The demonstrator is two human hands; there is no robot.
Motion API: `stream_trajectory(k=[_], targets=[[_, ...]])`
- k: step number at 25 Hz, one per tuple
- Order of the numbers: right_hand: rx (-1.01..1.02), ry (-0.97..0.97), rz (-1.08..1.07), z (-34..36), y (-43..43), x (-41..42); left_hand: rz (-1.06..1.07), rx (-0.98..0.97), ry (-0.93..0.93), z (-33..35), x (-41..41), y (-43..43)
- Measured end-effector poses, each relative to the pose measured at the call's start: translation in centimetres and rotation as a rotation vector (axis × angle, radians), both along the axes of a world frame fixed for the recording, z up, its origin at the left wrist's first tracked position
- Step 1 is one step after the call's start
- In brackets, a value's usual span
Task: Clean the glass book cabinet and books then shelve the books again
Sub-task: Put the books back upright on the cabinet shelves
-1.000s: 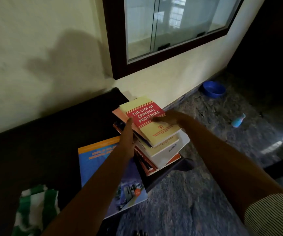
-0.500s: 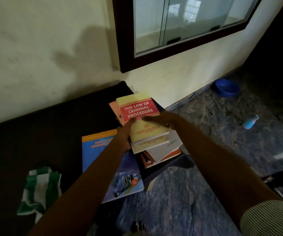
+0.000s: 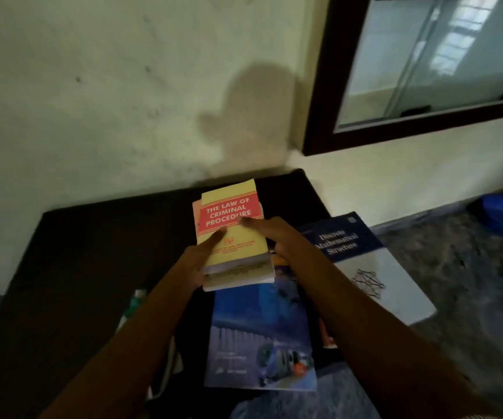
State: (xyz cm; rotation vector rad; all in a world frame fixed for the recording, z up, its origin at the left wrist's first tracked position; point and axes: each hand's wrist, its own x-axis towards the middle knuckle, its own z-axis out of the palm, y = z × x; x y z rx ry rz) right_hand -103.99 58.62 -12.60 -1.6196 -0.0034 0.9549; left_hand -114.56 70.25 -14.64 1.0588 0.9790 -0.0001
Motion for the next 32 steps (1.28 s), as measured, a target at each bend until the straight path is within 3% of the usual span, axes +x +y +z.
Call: stream_trajectory(k=[7,12,14,17,21,24,26,32], targets=[[0.058,0.065,0.026,-4.1,14.8,-2.3,0.106,0.106,0.057,-1.4,-2.3,14.0],[-0.197,-0.104,0.108,-15.4,19.4,-1.2,0.163,0.126,0.071,-3.3,-3.6,15.9],[-0.274,-0.15,0.187,-12.2,17.8,-2.0,0.14,0.268,0.041,-2.6,-4.2,13.9],[-0.37,-0.468,0.268,-5.4,12.4,-3.0,0.002,0.581,0.004,-2.0,-5.4,8.4],[-0.545,-0.838,0.251,-2.4,-2.3,-2.8,-0.228,0.472,-0.068,-5.9,-3.9,-0.1],[-0.889,-0.804,0.201,-3.5,-11.1,-5.0,-0.221,0.53,0.013,-8.8,-3.1,-2.6],[-1.129,-0.787,0.309,-5.1,-13.7,-6.7,-0.209,0.624,0.1,-10.0,-3.4,-3.3],[-1.203,-0.903,0.459,-5.3,-14.1,-7.1,-0.242,0.517,0.286,-12.3,-4.1,-2.2]])
